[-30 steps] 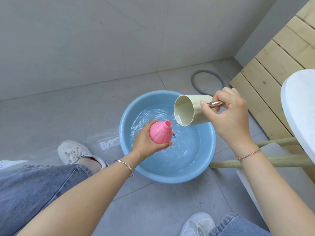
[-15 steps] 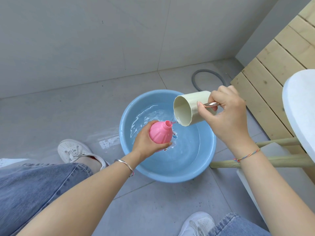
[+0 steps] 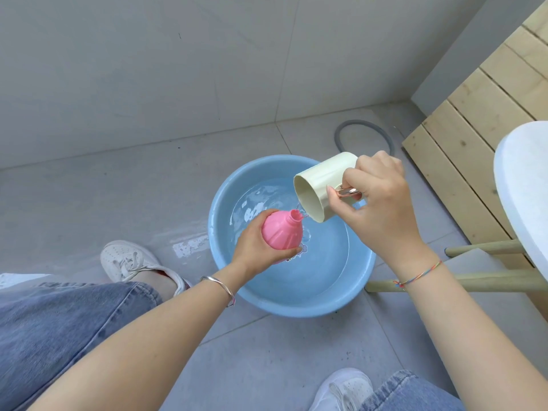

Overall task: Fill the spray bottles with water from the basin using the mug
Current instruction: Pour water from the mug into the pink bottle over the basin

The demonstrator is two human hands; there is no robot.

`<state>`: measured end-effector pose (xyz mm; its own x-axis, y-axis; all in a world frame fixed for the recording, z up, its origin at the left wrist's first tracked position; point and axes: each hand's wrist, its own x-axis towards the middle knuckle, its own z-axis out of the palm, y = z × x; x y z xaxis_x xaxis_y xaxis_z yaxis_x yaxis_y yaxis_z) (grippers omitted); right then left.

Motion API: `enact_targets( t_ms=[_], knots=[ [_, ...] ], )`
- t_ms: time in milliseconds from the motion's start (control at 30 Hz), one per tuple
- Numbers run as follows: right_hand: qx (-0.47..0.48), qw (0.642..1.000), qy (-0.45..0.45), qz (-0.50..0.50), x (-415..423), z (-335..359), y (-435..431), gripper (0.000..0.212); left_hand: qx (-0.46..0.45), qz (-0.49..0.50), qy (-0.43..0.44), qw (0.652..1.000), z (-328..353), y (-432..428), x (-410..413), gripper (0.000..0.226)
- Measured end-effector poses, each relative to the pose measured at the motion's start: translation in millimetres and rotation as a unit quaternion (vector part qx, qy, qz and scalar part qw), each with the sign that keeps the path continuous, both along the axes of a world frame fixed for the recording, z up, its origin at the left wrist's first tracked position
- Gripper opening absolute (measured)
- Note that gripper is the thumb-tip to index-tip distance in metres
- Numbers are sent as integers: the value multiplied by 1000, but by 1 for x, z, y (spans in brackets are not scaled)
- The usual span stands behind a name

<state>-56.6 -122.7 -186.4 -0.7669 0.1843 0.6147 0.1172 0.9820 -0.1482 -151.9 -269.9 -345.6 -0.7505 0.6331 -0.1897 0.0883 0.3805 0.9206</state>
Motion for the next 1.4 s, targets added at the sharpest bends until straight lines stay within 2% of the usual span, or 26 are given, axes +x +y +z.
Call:
enact_targets(
  t_ms=[300,400,467,533,667,767,1000,1233,1400],
  knots=[
    [84,994,12,65,-4,-11,-8,31,-3,-3,-3,1000,1,3,0,83],
    [77,996,11,54,-3,-16,-6,32,-2,-4,-9,1000,2,2,-1,82],
    [19,1000,17,5,-1,-18,-1,32,2,-4,-14,1000,1,1,-1,82],
    [-79,994,29,-70,2,-19,9,33,6,-3,-16,1000,-1,-1,-2,82],
    [-315,933,21,-173,9,-45,34,39,-1,3,-7,1000,-10,-4,-6,83],
    [-390,894,-47,-215,21,-88,38,40,-6,10,-14,1000,-15,-6,-7,84],
    [-311,906,-207,-196,41,-164,23,47,-18,9,-22,1000,-19,-13,-8,75],
    [-245,922,-254,-161,42,-176,18,37,-30,12,-10,999,-28,-15,-11,80],
    [-254,919,-256,-157,42,-181,16,40,-27,11,-9,1000,-27,-13,-11,77]
  ],
)
